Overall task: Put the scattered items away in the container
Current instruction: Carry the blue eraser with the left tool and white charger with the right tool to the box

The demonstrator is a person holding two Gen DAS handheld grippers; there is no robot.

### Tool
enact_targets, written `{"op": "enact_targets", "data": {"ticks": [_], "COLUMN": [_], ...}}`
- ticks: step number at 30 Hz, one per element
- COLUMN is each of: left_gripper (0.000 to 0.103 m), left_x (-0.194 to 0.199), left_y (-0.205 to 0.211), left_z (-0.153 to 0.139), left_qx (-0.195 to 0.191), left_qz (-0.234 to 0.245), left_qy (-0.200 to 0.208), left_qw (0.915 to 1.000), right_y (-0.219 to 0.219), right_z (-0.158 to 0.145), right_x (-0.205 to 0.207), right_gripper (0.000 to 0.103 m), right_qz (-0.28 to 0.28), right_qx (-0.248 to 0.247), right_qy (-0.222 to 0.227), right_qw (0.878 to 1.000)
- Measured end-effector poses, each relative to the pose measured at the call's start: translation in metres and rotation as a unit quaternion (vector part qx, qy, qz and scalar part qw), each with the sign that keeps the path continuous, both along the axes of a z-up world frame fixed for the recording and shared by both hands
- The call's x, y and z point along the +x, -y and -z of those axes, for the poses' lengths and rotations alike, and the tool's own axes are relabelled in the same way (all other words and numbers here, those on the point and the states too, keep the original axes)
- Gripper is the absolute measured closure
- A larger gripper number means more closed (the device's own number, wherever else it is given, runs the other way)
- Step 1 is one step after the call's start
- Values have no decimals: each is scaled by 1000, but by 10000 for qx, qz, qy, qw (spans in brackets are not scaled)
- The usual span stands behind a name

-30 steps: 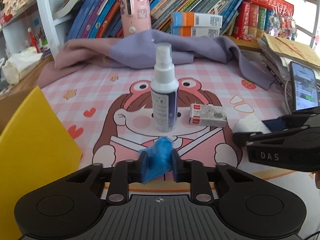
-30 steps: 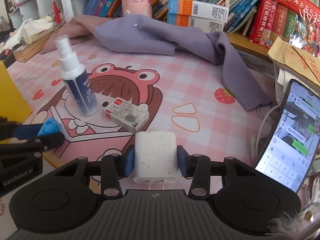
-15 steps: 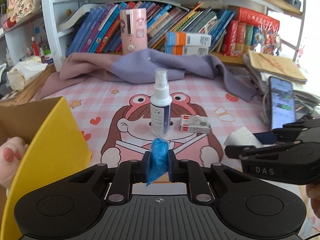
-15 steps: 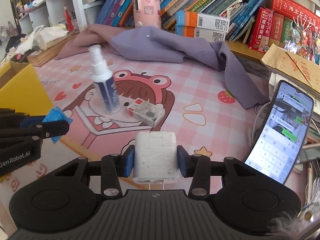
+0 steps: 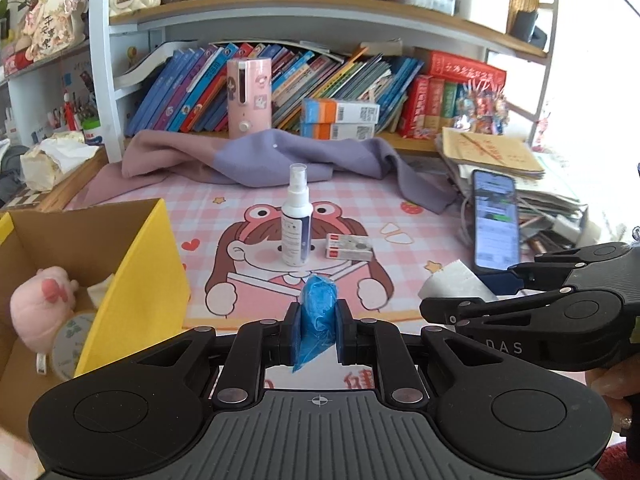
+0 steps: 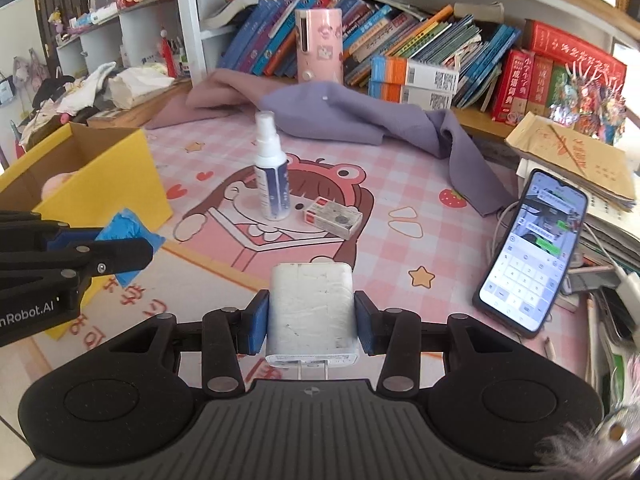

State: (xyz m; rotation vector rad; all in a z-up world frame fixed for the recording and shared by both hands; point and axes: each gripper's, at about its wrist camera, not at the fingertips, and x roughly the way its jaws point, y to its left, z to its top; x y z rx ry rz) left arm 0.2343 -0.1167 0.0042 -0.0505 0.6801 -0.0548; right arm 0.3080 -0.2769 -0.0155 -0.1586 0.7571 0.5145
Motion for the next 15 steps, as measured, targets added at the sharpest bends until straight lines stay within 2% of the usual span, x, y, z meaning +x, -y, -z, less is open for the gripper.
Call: {"op": "enact_targets", "data": {"ticks": [10, 15], "left_gripper": [88, 88], "left_x": [-46, -67], "left_y": [-14, -19], "left_z": [-12, -12], "left_qx": [-259, -347], "left_qz": [365, 536], "left_qy": [162, 204], "left_qw": [9989, 9978], "right_y": [-9, -14], "right_z": [-21, -22], "right_x": [-56, -81], "right_gripper": [62, 62], "right_qz": [-47, 183], "right_qx": [-245, -246], "right_qy": [219, 236], "right_qw": [9994, 9992]}}
